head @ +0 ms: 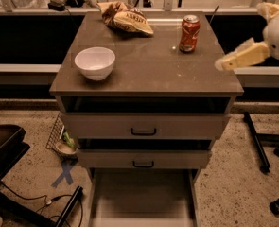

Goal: Place coke can into bottom drawer

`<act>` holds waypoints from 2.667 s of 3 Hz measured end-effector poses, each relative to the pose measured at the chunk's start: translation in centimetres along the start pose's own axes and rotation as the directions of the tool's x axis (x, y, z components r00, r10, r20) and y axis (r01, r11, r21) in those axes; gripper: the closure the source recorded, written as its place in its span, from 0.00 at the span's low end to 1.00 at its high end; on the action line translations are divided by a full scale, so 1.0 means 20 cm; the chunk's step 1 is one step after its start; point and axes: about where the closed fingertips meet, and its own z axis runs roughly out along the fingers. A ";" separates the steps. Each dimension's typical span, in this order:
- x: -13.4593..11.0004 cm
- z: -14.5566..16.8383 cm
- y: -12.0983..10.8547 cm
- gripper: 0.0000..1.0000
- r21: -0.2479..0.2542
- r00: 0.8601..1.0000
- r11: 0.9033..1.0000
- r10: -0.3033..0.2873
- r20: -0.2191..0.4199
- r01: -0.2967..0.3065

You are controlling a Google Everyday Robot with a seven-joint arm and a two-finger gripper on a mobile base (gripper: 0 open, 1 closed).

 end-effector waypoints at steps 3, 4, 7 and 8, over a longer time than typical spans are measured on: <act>0.16 0.71 -0.53 0.00 0.078 0.930 0.955 0.259 0.262 -0.287; 0.28 0.93 -0.67 0.00 0.064 0.880 0.914 0.365 0.303 -0.401; 0.24 1.28 -0.66 0.00 -0.025 0.819 0.875 0.462 0.339 -0.483; 0.23 1.29 -0.65 0.18 -0.030 0.819 0.876 0.463 0.339 -0.482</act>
Offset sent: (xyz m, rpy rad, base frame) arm 0.2079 -0.0086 -0.0373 0.4333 -0.1075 -0.1092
